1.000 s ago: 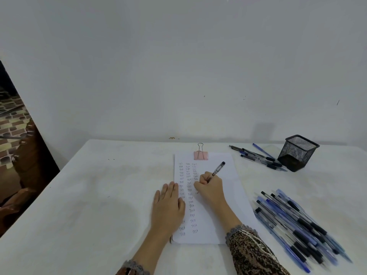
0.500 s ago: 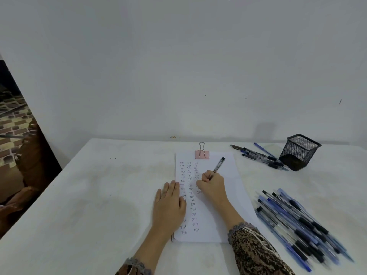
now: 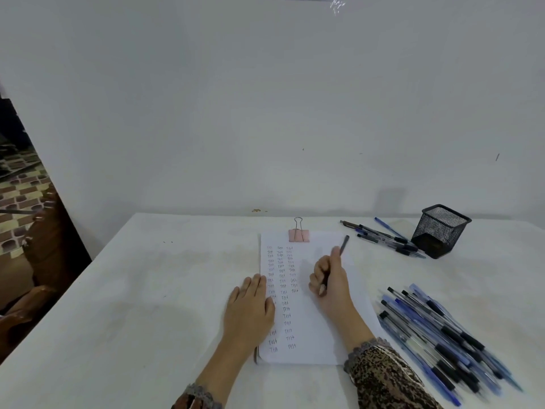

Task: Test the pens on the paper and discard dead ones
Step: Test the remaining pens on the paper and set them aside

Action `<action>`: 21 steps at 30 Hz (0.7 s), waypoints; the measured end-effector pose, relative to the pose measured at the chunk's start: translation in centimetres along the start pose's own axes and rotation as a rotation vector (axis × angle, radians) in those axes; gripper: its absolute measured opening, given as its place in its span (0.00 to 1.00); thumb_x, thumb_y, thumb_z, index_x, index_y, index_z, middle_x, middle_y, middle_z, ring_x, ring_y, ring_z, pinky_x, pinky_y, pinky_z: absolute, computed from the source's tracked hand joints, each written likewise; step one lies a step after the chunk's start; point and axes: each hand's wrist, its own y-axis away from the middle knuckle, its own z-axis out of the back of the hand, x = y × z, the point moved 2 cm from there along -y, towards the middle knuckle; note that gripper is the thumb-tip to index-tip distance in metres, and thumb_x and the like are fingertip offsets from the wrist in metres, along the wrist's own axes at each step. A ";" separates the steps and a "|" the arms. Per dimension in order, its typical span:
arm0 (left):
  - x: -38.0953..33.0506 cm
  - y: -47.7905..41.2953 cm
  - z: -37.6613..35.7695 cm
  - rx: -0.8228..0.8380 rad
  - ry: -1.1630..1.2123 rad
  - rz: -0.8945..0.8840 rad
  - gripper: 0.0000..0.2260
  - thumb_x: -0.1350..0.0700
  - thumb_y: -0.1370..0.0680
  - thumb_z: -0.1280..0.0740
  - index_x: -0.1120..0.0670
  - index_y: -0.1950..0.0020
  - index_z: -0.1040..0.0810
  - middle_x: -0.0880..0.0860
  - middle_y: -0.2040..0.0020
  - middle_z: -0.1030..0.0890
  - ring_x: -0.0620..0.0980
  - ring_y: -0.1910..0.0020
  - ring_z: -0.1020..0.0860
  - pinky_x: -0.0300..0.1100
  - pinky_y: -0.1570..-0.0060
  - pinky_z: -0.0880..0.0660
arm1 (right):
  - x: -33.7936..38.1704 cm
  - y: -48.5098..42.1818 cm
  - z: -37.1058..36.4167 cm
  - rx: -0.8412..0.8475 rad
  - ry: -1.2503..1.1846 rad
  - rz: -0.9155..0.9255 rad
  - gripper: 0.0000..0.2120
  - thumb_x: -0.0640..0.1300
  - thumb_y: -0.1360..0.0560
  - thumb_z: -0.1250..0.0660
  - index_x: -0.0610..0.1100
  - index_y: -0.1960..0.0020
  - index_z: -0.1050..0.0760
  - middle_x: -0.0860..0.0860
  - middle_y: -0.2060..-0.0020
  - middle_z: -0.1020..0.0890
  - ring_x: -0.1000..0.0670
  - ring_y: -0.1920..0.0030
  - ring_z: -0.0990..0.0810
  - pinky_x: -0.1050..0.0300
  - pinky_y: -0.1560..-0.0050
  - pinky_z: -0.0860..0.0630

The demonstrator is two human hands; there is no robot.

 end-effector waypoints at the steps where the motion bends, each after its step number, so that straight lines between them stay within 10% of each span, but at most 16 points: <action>1: 0.0 0.0 0.1 -0.004 -0.008 -0.002 0.24 0.51 0.18 0.53 0.54 0.24 0.53 0.49 0.23 0.51 0.47 0.24 0.53 0.43 0.27 0.56 | 0.0 -0.1 0.0 0.008 -0.040 -0.011 0.23 0.59 0.21 0.50 0.46 0.67 0.35 0.52 0.81 0.37 0.56 0.83 0.43 0.66 0.81 0.46; 7: 0.2 0.4 -0.1 -0.027 0.007 -0.008 0.23 0.50 0.18 0.53 0.53 0.24 0.52 0.49 0.23 0.51 0.46 0.24 0.53 0.42 0.27 0.56 | -0.3 -0.1 0.4 -0.005 -0.291 0.025 0.12 0.47 0.18 0.48 0.44 0.52 0.29 0.52 0.77 0.30 0.54 0.78 0.33 0.63 0.76 0.33; 12: 0.3 0.3 -0.2 -0.040 -0.006 -0.007 0.23 0.50 0.18 0.53 0.53 0.24 0.53 0.48 0.23 0.51 0.46 0.24 0.53 0.42 0.27 0.57 | -0.2 0.5 1.1 -0.071 -0.493 -0.009 0.15 0.55 0.20 0.48 0.48 0.55 0.27 0.54 0.78 0.37 0.56 0.82 0.41 0.66 0.81 0.43; 21: 0.4 0.2 -0.5 -0.040 -0.013 -0.008 0.24 0.49 0.18 0.53 0.53 0.24 0.53 0.48 0.23 0.51 0.45 0.24 0.54 0.41 0.27 0.57 | 1.3 2.3 1.7 -0.254 -0.157 0.146 0.13 0.45 0.18 0.47 0.45 0.61 0.34 0.55 0.80 0.42 0.57 0.81 0.47 0.67 0.79 0.50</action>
